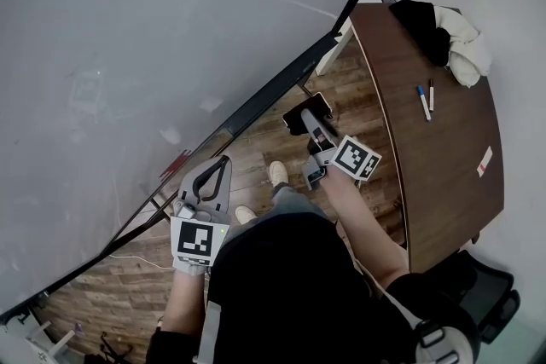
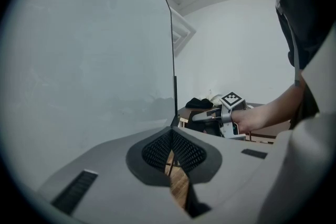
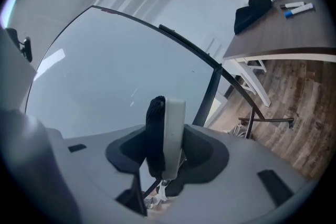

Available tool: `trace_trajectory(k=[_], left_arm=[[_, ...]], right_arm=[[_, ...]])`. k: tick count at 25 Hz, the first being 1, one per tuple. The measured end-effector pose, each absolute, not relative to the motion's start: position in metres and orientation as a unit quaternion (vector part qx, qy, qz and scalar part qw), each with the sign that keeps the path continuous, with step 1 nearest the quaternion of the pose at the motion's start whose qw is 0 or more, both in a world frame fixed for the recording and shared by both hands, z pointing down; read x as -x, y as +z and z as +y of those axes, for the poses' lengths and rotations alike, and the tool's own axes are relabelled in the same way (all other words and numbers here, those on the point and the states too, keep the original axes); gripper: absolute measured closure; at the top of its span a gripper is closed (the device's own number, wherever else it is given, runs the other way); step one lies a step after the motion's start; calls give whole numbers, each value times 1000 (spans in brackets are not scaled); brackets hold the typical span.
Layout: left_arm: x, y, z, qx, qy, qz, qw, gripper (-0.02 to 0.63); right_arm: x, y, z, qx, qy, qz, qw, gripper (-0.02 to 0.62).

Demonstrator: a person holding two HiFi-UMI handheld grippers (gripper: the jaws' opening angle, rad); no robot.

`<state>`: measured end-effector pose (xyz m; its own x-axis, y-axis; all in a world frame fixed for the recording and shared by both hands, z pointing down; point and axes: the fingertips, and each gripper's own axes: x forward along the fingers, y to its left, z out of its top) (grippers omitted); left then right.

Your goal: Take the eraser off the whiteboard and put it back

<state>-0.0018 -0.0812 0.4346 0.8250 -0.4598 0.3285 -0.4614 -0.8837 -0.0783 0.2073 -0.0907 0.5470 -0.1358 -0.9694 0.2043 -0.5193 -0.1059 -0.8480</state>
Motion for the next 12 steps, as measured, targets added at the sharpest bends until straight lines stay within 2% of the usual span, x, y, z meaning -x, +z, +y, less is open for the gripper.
trace_trajectory(k=[3,12], left_arm=[[-4,428,-79,-957,167,-238,24,600],[-14,413,-78,-968,133,-214,3,600]], right_arm=[[-207,524,-82,611,-401,639,240,414],[-196,447,-58,644,-263,706,133,414]])
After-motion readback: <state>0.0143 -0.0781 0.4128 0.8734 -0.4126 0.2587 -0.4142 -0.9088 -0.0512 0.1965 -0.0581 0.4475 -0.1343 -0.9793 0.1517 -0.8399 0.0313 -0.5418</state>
